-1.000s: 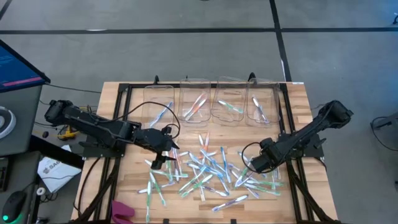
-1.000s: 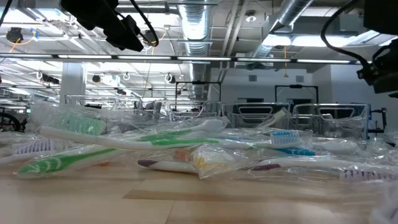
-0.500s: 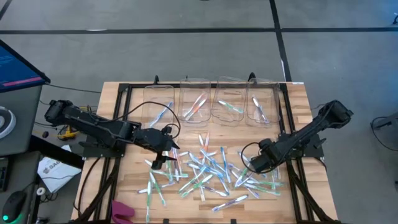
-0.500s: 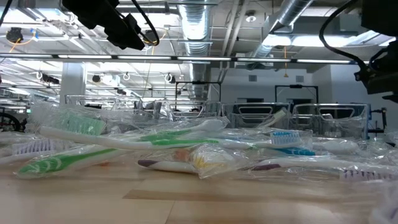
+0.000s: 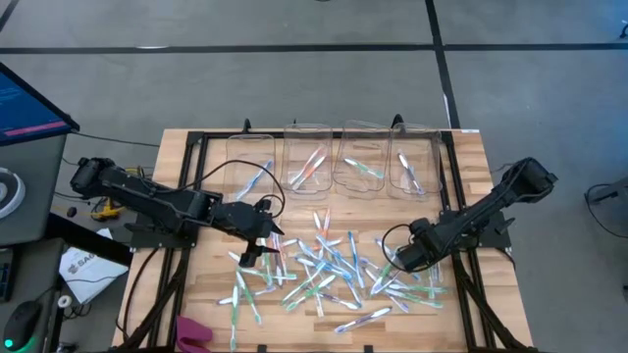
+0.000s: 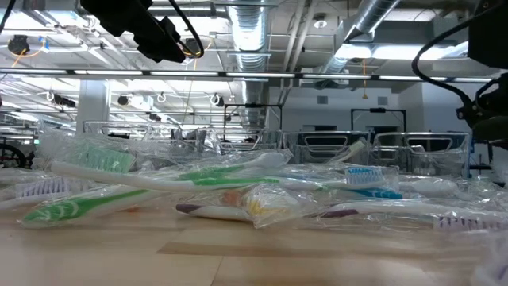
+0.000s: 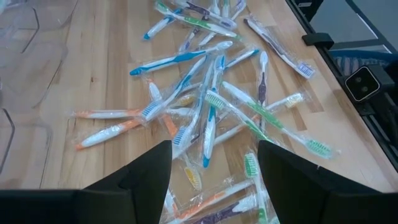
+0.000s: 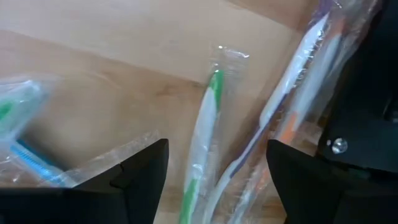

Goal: Pick & Place Toothbrushes
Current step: Put the green toothbrush into the middle right transparent bin

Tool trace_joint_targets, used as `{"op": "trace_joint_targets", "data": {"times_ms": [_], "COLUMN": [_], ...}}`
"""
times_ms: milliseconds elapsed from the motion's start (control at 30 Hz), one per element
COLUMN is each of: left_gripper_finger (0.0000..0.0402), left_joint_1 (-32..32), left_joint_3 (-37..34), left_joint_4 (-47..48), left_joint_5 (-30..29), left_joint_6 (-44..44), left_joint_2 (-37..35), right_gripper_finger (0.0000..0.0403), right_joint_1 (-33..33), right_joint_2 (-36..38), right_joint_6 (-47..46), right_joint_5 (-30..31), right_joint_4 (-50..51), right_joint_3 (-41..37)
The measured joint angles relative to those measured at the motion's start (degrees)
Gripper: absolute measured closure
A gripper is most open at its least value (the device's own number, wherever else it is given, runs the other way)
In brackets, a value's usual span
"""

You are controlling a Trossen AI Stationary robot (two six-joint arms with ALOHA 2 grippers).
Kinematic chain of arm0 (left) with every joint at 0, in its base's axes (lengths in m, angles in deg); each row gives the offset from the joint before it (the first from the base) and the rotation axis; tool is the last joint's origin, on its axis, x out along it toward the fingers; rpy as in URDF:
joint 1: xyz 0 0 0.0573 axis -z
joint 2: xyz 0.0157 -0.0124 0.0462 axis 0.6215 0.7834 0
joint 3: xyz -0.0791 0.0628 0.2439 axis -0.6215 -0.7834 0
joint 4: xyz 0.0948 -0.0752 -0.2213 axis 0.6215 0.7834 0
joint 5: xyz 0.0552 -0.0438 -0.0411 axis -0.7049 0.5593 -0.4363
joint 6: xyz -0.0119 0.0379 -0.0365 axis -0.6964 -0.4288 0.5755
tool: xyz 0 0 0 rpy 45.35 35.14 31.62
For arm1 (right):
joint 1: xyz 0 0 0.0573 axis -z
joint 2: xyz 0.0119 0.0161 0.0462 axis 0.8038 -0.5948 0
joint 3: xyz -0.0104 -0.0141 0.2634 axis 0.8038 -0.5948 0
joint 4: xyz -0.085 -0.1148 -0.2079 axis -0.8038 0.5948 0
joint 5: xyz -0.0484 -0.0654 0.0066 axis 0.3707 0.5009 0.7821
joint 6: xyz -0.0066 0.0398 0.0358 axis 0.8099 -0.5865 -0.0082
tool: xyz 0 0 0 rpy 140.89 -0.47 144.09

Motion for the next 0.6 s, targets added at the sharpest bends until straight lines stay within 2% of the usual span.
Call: {"op": "trace_joint_targets", "data": {"times_ms": [167,600], "left_gripper_finger": [0.0169,0.0169], "left_joint_1": [0.0,0.02], "left_joint_3": [0.0,0.0], "left_joint_4": [-0.13,-0.37], "left_joint_5": [0.0,0.02], "left_joint_6": [0.0,-0.02], "left_joint_2": [0.0,0.0], "right_gripper_finger": [0.0138,0.0138], "right_joint_1": [0.0,0.0], "right_joint_2": [0.28,0.17], "right_joint_6": [-0.02,-1.08], "right_joint_5": [0.02,0.02], "right_joint_4": [-4.62,-6.85], "right_joint_3": [-2.78,-3.25]}}
